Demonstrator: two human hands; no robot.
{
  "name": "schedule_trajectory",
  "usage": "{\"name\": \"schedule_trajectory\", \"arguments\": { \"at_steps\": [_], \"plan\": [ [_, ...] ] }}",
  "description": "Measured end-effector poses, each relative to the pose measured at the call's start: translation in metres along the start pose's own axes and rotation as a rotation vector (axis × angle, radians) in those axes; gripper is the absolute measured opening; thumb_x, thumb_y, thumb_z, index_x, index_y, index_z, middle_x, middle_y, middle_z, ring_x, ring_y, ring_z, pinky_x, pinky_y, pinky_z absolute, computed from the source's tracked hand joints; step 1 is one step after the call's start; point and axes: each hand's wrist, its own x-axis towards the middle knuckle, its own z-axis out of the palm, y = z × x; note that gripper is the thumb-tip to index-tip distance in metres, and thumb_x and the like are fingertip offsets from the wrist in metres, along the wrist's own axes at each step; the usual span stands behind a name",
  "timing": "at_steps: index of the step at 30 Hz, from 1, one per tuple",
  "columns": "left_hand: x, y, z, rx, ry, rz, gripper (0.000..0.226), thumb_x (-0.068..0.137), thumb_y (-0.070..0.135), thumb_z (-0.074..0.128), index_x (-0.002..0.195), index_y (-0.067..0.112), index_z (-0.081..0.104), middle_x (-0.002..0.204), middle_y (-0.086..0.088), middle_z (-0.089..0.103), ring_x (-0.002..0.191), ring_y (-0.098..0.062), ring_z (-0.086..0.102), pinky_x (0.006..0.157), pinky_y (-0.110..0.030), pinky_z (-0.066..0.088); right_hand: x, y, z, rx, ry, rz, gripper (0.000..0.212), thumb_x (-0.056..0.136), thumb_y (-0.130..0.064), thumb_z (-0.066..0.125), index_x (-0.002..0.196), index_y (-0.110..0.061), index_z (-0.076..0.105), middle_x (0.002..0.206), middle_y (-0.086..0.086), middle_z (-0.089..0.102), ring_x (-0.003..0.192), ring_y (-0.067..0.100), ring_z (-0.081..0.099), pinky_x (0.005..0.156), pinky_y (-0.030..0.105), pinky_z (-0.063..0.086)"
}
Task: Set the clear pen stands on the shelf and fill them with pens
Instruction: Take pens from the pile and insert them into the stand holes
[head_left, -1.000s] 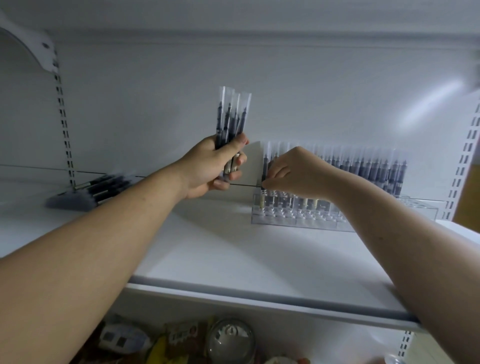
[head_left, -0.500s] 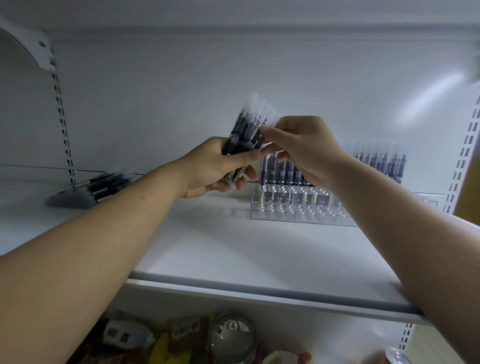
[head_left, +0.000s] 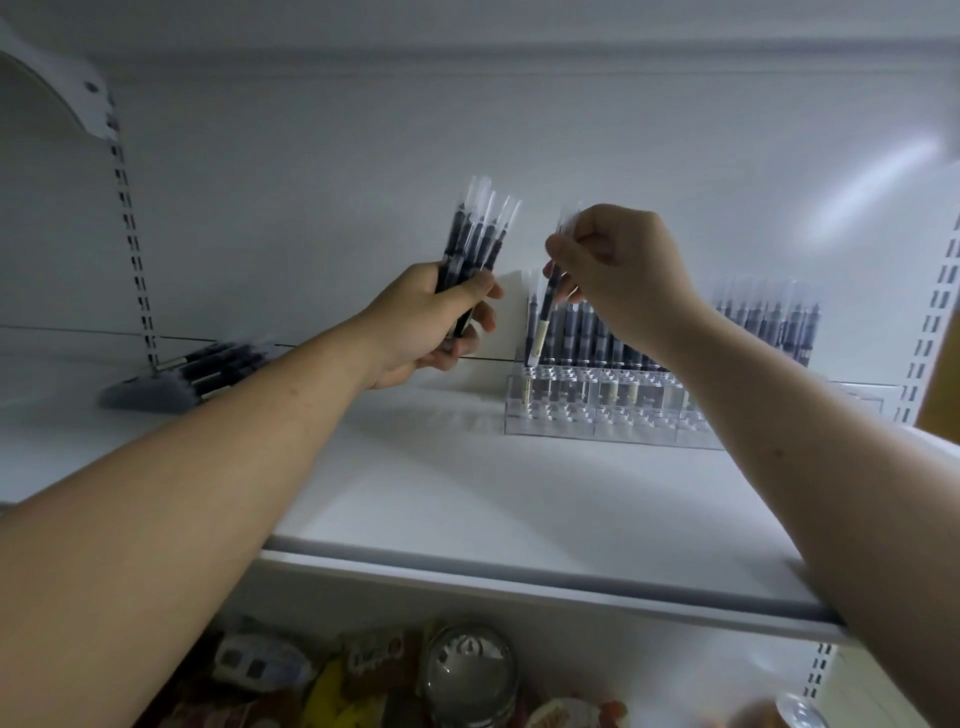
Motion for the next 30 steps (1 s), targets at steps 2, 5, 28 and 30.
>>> {"name": "schedule_trajectory", "arguments": {
  "at_steps": [2, 5, 28, 30],
  "plan": [
    [0.001, 0.0, 0.0, -0.003, 0.007, 0.011, 0.024, 0.112, 0.028, 0.052, 0.112, 0.007, 0.061, 0.082, -0.007, 0.063, 0.055, -0.017, 0.045, 0.044, -0.023, 0.026, -0.001, 0.0, 0.001, -0.036, -0.016, -0.008, 0.016, 0.103, -0.017, 0.064, 0.095, -0.005, 0.071, 0.078, -0.001, 0.078, 0.066, 0.018, 0.076, 0.075, 0.049, 0.064],
    [0.001, 0.0, 0.0, -0.001, 0.018, 0.021, 0.025, 0.112, 0.028, 0.052, 0.114, 0.005, 0.061, 0.085, -0.008, 0.062, 0.055, -0.017, 0.046, 0.043, -0.023, 0.026, -0.002, -0.001, 0.002, -0.037, -0.029, -0.009, 0.015, 0.103, -0.018, 0.064, 0.095, -0.007, 0.07, 0.08, -0.002, 0.077, 0.067, 0.016, 0.076, 0.077, 0.047, 0.065],
    [0.001, 0.0, -0.003, 0.06, -0.011, 0.047, 0.023, 0.112, 0.024, 0.052, 0.124, 0.008, 0.063, 0.089, -0.005, 0.063, 0.057, -0.013, 0.053, 0.043, -0.024, 0.03, -0.008, 0.0, 0.005, -0.233, -0.362, 0.151, 0.025, 0.096, -0.029, 0.075, 0.085, -0.007, 0.074, 0.071, 0.001, 0.079, 0.068, 0.011, 0.078, 0.072, 0.03, 0.064],
    [0.0, 0.0, -0.003, 0.076, -0.016, 0.054, 0.021, 0.111, 0.024, 0.054, 0.121, 0.009, 0.064, 0.089, -0.005, 0.065, 0.059, -0.013, 0.055, 0.043, -0.024, 0.031, -0.009, 0.0, 0.002, -0.354, -0.388, 0.099, 0.028, 0.093, -0.04, 0.077, 0.078, -0.016, 0.076, 0.069, -0.006, 0.078, 0.068, 0.009, 0.076, 0.072, 0.031, 0.061]
  ]
}}
